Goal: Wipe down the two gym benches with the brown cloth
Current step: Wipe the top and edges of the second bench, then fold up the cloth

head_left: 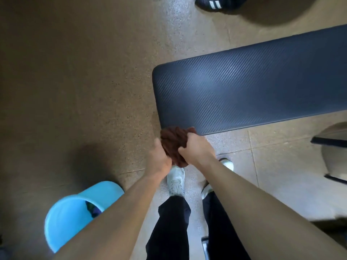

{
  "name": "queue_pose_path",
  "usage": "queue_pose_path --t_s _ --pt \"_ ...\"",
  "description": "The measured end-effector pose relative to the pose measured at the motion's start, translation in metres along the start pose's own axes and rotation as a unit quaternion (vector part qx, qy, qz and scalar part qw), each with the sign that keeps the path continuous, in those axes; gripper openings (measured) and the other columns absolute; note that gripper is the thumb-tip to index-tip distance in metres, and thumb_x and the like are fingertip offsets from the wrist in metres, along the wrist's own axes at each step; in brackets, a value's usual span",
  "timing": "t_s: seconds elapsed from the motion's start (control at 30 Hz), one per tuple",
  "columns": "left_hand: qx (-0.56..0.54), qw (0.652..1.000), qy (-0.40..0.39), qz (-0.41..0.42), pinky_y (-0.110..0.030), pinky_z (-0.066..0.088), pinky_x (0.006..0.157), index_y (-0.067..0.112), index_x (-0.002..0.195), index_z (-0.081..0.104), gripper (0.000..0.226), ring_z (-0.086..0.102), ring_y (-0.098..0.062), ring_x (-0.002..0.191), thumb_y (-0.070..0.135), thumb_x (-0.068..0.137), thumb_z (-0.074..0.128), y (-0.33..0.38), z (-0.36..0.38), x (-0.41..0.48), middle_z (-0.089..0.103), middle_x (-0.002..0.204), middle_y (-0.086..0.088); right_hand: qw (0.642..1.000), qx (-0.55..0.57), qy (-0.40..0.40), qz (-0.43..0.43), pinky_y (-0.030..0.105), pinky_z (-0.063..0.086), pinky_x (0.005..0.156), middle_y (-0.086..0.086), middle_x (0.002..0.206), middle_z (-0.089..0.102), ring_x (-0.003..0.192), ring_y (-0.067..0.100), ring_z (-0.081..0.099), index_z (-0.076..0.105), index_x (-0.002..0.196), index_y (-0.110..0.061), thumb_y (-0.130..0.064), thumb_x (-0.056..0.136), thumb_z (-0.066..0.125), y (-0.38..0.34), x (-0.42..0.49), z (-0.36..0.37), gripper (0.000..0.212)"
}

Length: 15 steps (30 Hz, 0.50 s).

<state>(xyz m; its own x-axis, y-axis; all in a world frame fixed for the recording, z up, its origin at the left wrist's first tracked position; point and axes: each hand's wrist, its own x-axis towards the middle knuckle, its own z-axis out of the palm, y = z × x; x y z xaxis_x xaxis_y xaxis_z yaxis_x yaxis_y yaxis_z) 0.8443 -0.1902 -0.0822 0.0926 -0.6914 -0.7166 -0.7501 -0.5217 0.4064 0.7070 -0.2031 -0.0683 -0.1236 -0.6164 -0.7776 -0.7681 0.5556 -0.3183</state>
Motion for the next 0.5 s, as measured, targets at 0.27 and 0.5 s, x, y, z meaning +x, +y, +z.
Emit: queue_pose_path --t_s 0.27,0.5 --pt "0.107 0.974 -0.135 0.145 -0.020 0.051 0.068 0.033 0.081 0.063 0.019 0.064 0.000 0.077 0.040 0.067 0.075 0.101 -0.031 -0.097 0.068 0.080 0.016 0.952 0.265 0.082 0.126 0.032 0.046 0.056 0.005 0.063 0.060 0.064 0.025 0.060 0.055 0.062 -0.011 -0.034 0.072 0.066 0.088 -0.096 -0.092 0.027" --pt "0.149 0.893 -0.281 0.319 -0.022 0.050 0.077 0.035 0.106 0.060 0.039 0.066 0.005 0.081 0.043 0.072 0.077 0.261 -0.034 -0.208 0.070 0.090 0.019 0.892 0.363 0.194 0.188 0.032 0.040 0.062 0.006 0.077 0.062 0.081 0.030 0.059 0.056 0.079 -0.016 -0.038 0.093 0.058 0.168 -0.219 -0.181 0.025"
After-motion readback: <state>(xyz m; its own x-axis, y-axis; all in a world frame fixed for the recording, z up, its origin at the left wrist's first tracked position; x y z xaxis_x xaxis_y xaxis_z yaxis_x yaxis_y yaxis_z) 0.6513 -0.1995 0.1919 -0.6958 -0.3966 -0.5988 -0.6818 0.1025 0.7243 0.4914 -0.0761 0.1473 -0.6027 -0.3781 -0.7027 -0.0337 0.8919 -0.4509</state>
